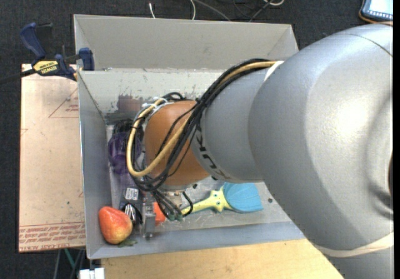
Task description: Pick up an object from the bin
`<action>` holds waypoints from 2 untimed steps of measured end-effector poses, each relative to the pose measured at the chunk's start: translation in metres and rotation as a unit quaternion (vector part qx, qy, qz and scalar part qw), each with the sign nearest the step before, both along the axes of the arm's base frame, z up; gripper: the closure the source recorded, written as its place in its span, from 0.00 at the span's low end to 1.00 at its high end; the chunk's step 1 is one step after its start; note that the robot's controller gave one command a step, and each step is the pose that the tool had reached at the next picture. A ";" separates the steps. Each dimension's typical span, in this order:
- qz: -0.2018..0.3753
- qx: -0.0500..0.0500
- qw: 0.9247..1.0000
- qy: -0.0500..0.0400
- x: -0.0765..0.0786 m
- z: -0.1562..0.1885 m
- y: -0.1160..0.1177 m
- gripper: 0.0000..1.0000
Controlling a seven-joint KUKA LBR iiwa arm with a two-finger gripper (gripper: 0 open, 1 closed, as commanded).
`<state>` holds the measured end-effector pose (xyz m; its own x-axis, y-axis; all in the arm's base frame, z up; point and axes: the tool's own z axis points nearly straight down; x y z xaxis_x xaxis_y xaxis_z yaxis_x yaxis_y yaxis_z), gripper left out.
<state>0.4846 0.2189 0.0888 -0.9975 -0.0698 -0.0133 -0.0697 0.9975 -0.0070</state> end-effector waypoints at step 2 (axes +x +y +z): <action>-0.004 0.000 1.000 0.000 -0.005 0.108 -0.008 1.00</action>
Offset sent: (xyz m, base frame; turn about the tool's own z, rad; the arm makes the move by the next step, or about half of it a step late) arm -0.0050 -0.0086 0.1093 0.0116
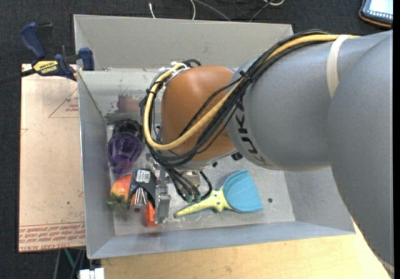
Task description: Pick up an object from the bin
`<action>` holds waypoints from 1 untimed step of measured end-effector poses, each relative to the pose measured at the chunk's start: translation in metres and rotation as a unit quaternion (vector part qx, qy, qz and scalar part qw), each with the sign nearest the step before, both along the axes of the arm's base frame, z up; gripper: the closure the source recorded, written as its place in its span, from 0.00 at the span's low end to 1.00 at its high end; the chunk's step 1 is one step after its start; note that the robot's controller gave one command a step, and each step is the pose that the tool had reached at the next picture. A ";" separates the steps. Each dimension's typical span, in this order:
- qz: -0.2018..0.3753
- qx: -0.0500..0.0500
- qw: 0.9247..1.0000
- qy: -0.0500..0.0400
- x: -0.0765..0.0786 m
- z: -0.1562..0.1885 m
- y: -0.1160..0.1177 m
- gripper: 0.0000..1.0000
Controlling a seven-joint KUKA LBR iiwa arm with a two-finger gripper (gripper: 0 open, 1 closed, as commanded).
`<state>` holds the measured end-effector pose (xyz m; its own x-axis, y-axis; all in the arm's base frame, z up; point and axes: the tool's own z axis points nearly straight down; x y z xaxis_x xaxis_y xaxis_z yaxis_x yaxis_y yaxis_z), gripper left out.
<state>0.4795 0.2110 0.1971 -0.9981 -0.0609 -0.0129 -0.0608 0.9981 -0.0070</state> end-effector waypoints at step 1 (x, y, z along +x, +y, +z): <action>0.000 0.000 1.000 0.000 0.000 0.000 0.000 1.00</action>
Offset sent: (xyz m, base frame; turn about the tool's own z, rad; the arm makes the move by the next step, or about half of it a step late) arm 0.0123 -0.0468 0.0479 -0.0369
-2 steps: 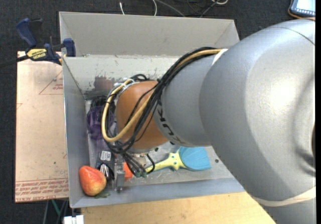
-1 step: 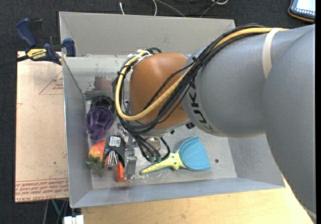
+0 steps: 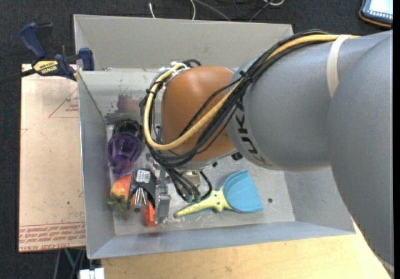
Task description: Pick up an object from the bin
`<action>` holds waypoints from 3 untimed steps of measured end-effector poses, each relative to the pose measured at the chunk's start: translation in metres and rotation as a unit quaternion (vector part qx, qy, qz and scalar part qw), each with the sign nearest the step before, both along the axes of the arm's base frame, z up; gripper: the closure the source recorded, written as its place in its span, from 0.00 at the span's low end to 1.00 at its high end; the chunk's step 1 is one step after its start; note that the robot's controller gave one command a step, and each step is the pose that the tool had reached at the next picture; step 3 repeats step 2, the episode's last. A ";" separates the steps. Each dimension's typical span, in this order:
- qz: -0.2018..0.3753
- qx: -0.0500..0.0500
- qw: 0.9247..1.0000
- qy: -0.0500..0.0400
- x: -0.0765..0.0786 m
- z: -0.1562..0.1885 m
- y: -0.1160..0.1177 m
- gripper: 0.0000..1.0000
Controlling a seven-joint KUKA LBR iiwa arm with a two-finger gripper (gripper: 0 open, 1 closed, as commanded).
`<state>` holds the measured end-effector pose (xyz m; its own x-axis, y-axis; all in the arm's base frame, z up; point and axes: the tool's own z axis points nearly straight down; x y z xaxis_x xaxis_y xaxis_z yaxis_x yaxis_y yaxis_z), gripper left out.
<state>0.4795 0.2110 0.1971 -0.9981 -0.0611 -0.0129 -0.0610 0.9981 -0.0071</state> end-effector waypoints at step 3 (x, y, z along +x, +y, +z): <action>-0.100 0.000 0.995 0.004 0.023 -0.024 -0.023 1.00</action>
Offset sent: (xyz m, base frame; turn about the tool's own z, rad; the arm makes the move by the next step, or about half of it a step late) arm 0.0237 -0.0217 -0.0257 0.2166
